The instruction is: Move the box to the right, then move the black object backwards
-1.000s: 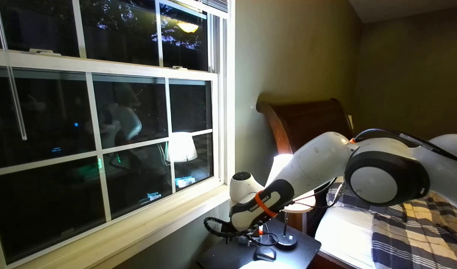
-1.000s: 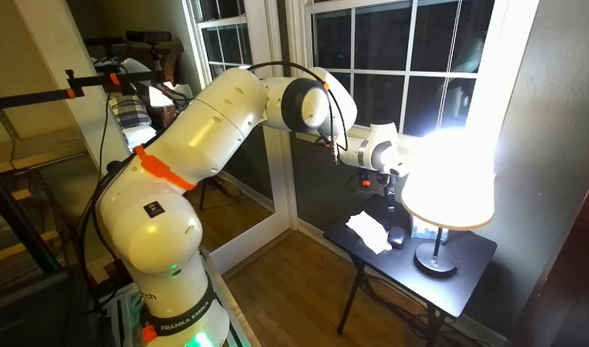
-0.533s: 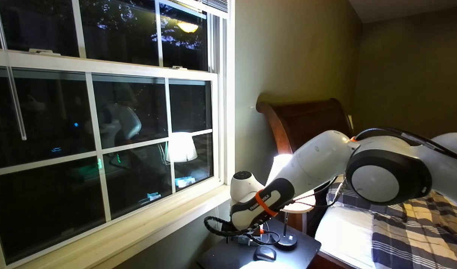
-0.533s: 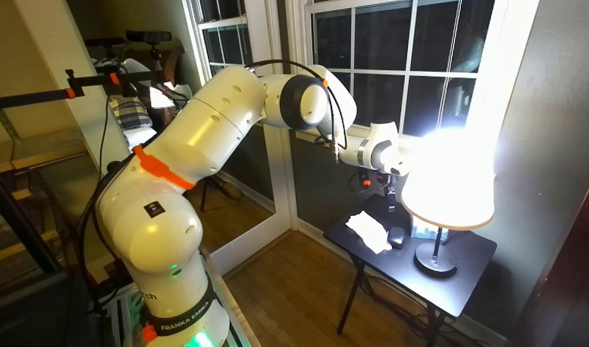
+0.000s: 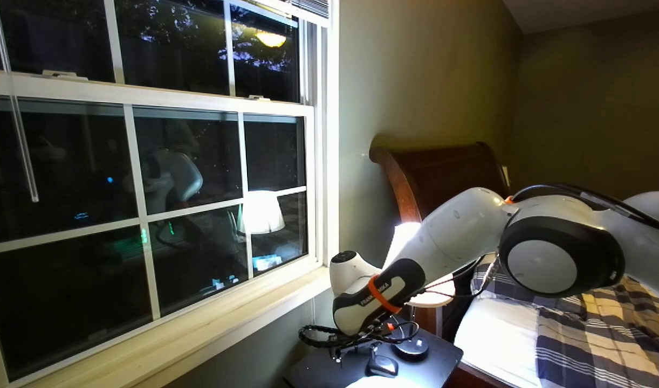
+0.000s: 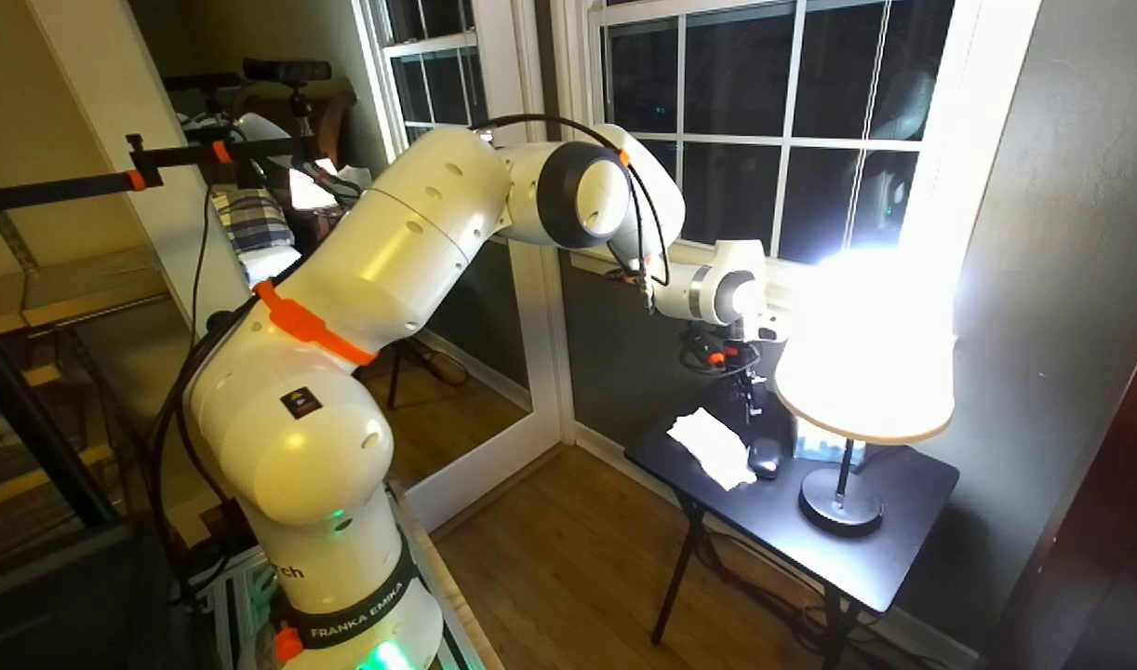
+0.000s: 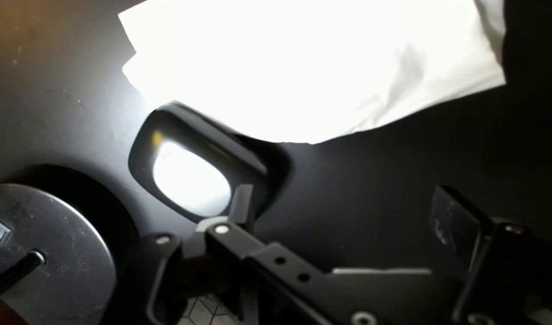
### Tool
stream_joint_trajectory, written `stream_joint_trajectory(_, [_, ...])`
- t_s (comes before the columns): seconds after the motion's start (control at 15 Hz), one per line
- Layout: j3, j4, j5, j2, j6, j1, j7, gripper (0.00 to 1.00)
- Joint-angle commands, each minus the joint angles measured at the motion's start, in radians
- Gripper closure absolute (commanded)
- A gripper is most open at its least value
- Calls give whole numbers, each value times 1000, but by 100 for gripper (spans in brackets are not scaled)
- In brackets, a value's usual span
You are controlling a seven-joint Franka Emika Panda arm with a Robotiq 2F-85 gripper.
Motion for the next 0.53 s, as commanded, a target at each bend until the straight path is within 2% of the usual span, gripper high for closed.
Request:
stream_joint_trajectory(0.0, [-13,-11,-44,-10,-39,0,-166,0])
stream_joint_trajectory(0.27, [-25,-4,-88,4,-21,-8,-309,0])
stream_joint_trajectory(0.47, [-36,-2,-124,12,-54,-17,-394,0])
